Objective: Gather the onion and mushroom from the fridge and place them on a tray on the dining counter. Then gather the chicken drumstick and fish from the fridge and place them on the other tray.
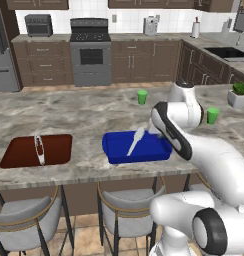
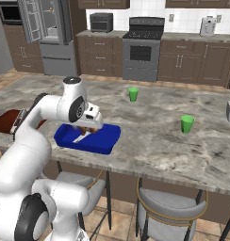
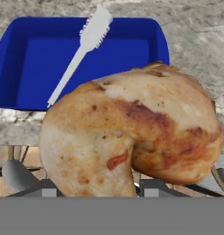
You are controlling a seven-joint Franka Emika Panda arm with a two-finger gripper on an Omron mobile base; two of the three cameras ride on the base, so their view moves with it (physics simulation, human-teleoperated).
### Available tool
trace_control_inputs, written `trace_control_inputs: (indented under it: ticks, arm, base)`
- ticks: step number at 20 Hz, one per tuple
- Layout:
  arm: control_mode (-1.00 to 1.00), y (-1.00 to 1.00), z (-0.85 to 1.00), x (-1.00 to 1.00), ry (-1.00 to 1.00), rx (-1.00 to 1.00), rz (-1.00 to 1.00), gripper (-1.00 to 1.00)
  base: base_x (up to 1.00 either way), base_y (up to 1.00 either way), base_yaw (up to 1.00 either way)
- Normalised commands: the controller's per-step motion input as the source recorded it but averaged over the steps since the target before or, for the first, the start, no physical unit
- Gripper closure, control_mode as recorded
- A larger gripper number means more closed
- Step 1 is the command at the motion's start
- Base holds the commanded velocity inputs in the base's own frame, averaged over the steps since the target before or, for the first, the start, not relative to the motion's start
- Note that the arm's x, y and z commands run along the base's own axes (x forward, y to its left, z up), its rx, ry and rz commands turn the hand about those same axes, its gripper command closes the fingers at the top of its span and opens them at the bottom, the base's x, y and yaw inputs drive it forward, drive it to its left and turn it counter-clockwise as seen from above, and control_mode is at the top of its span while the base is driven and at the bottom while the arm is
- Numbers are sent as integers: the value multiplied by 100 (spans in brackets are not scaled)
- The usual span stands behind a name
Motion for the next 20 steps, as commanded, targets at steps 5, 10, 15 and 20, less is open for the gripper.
trace_control_inputs:
  ticks: [5,10,15,20]
  arm:
    - [-100,0,-56,71,0,0,0,100]
    - [-100,0,-43,57,1,0,0,100]
    - [-100,0,-23,18,5,0,0,100]
    - [-100,0,-35,13,5,-1,1,100]
  base:
    - [0,0,0]
    - [0,0,0]
    - [0,0,0]
    - [0,0,0]
